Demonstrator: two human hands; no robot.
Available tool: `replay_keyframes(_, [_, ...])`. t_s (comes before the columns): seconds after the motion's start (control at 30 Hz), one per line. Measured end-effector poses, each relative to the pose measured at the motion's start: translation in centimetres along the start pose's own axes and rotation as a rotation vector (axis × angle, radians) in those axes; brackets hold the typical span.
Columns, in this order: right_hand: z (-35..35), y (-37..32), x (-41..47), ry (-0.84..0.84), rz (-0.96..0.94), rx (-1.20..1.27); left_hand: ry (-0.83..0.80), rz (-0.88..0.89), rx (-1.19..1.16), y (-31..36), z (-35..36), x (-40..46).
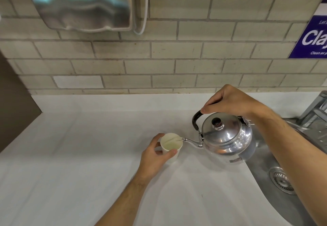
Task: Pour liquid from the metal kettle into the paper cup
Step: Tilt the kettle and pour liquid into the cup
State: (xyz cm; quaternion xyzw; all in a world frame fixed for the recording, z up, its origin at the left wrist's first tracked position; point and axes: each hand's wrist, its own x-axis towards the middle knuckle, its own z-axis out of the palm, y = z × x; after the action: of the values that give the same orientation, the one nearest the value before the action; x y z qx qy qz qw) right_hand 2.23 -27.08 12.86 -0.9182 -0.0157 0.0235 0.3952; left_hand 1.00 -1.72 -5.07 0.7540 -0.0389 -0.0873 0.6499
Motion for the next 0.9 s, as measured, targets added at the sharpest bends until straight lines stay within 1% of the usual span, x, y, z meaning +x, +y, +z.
replay_keyframes(0.6, [-0.2,0.5,0.5,-0.014,-0.029,0.007,-0.007,-0.005,0.004,0.3,0.0,-0.1])
replay_keyframes(0.77, [-0.3,2.1,0.6,0.014,-0.037,0.1,-0.004,-0.008,0.019,0.4,-0.1,-0.2])
replay_keyframes(0.9, [0.2,4.2,0.7,0.056,0.009,0.197,-0.001,-0.02,0.029,0.4,-0.1,-0.1])
